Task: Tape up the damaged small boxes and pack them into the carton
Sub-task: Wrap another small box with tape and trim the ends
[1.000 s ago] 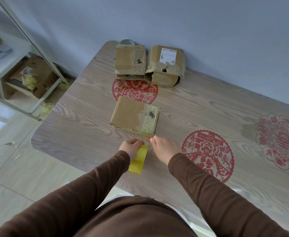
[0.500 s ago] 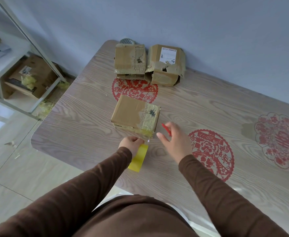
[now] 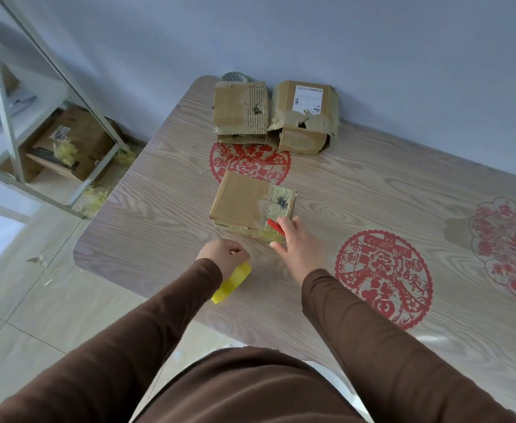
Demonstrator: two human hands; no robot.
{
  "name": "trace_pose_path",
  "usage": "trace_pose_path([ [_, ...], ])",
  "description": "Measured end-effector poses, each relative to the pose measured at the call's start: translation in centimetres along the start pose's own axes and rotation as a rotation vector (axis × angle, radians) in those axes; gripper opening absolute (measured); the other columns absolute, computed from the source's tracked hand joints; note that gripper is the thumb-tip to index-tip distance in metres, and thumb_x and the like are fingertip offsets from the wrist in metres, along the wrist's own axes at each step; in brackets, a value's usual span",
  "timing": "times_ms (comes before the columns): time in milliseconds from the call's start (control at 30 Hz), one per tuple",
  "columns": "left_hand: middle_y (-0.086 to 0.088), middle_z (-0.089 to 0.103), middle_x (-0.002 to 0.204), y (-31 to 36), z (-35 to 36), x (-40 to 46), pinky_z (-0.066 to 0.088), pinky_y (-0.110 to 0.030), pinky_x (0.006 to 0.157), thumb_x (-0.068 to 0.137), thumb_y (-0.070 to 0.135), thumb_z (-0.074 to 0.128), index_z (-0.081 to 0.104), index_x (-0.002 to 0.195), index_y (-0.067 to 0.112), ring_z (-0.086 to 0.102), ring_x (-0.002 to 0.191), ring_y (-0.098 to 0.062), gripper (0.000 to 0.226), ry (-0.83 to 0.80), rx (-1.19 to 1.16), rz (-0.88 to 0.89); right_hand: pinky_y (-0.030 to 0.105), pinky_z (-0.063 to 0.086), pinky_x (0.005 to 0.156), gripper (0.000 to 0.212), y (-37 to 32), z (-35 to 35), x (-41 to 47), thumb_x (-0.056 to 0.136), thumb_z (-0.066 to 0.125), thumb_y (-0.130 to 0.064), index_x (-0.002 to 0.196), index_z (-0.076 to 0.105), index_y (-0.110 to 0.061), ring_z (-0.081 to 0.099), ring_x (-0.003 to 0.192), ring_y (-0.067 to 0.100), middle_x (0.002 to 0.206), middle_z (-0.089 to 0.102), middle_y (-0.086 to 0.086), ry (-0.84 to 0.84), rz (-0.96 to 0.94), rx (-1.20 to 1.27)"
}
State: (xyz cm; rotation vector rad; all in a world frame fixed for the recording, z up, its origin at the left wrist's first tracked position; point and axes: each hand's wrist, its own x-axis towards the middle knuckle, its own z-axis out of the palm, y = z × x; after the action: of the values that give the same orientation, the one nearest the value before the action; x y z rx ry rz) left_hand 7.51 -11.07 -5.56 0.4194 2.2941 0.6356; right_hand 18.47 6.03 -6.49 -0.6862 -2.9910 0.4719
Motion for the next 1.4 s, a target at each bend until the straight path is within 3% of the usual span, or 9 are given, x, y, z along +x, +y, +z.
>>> trace_pose_path([
  [233, 0.01, 0.069, 0.07, -0.9, -2.6, -3.1, 0.046, -0.024, 0.064, 0.09, 0.034, 0.069, 0.078, 0.082, 0.036, 0.055, 0.06, -0.001, 0.012, 0.1, -0.29, 0.167, 0.035, 0.053, 0.075, 0.085, -3.7, -1.4, -3.5, 0.094, 0.007, -0.077, 0.15, 0.042, -0.024, 0.056, 0.103, 0.014, 0.118, 0.053, -0.003, -0.002, -0.061, 0.268],
  [500, 0.015, 0.057, 0.058, -1.7, -2.8, -4.4, 0.042, -0.028, 0.062, 0.08, 0.04, 0.063, 0.076, 0.079, 0.032, 0.05, 0.056, -0.003, 0.015, 0.134, -0.348, 0.133, 0.028, 0.049, 0.071, 0.035, -8.1, 0.6, -2.7, 0.103, 0.049, -0.041, 0.13, 0.066, -0.025, 0.055, 0.088, 0.006, 0.099, 0.05, -0.01, 0.002, -0.053, 0.516],
  [633, 0.007, 0.059, 0.061, -3.4, -3.3, -4.7, 0.043, -0.029, 0.061, 0.087, 0.04, 0.068, 0.076, 0.089, 0.035, 0.05, 0.056, -0.008, 0.009, 0.139, -0.389, 0.12, 0.021, 0.048, 0.07, 0.022, -9.9, 1.1, -2.0, 0.1, 0.061, -0.028, 0.121, 0.067, -0.023, 0.06, 0.079, 0.002, 0.097, 0.064, -0.008, -0.234, 0.268, 1.143],
  [767, 0.004, 0.06, 0.063, -4.4, -3.5, -4.7, 0.047, -0.034, 0.064, 0.091, 0.039, 0.067, 0.072, 0.095, 0.041, 0.053, 0.059, -0.011, 0.007, 0.188, -0.388, 0.073, 0.023, 0.031, 0.044, 0.028, -11.1, 1.2, -1.5, 0.097, 0.066, -0.025, 0.12, 0.055, -0.015, 0.046, 0.052, 0.009, 0.079, 0.058, -0.004, -0.402, 0.516, 1.468],
  [933, -0.016, 0.072, 0.071, -3.8, -4.5, -5.1, 0.059, -0.033, 0.069, 0.093, 0.004, 0.067, 0.062, 0.096, -0.002, 0.071, 0.061, -0.026, 0.009, -0.01, -0.799, -0.002, 0.022, 0.024, 0.041, 0.038, -12.5, 2.4, -0.8, 0.097, 0.061, -0.021, 0.133, 0.05, -0.023, 0.045, 0.053, 0.01, 0.069, 0.057, -0.005, -0.571, 0.721, 1.622],
  [1033, -0.003, 0.066, 0.065, -5.4, -4.5, -3.8, 0.05, -0.028, 0.064, 0.082, 0.021, 0.082, 0.068, 0.085, 0.009, 0.062, 0.058, -0.013, 0.019, 0.104, -0.529, -0.111, 0.024, 0.04, 0.054, 0.037, -13.1, 3.6, -1.2, 0.096, 0.063, -0.022, 0.132, 0.051, -0.022, 0.052, 0.065, 0.013, 0.087, 0.061, 0.001, -0.603, 0.788, 1.588],
  [1133, 0.007, 0.059, 0.067, -6.0, -4.8, -2.1, 0.046, -0.031, 0.065, 0.076, 0.04, 0.083, 0.07, 0.08, 0.027, 0.057, 0.066, -0.016, 0.019, 0.163, -0.265, -0.164, 0.025, 0.045, 0.079, 0.026, -12.2, 4.3, -2.1, 0.1, 0.059, -0.036, 0.122, 0.056, -0.022, 0.054, 0.086, 0.013, 0.109, 0.059, 0.002, -0.561, 0.72, 1.427],
  [1233, 0.004, 0.068, 0.102, -5.2, -5.3, -0.9, 0.053, -0.037, 0.085, 0.08, 0.05, 0.075, 0.067, 0.109, 0.034, 0.064, 0.096, -0.022, 0.034, 0.15, -0.024, -0.202, 0.027, 0.046, 0.068, 0.006, -9.9, 4.8, -3.0, 0.102, 0.055, -0.021, 0.107, 0.056, -0.017, 0.052, 0.068, 0.013, 0.085, 0.057, 0.002, -0.341, 0.93, 1.352],
  [1400, -0.005, 0.066, 0.123, -4.1, -4.7, 0.8, 0.052, -0.038, 0.087, 0.081, 0.064, 0.068, 0.014, 0.157, 0.03, 0.064, 0.11, -0.027, 0.1, 0.218, 0.162, -0.242, 0.037, 0.043, 0.078, 0.005, -5.8, 3.7, -2.7, 0.097, 0.047, -0.011, 0.101, 0.048, -0.014, 0.051, 0.082, 0.023, 0.094, 0.052, 0.01, 0.141, 1.127, 1.282],
])
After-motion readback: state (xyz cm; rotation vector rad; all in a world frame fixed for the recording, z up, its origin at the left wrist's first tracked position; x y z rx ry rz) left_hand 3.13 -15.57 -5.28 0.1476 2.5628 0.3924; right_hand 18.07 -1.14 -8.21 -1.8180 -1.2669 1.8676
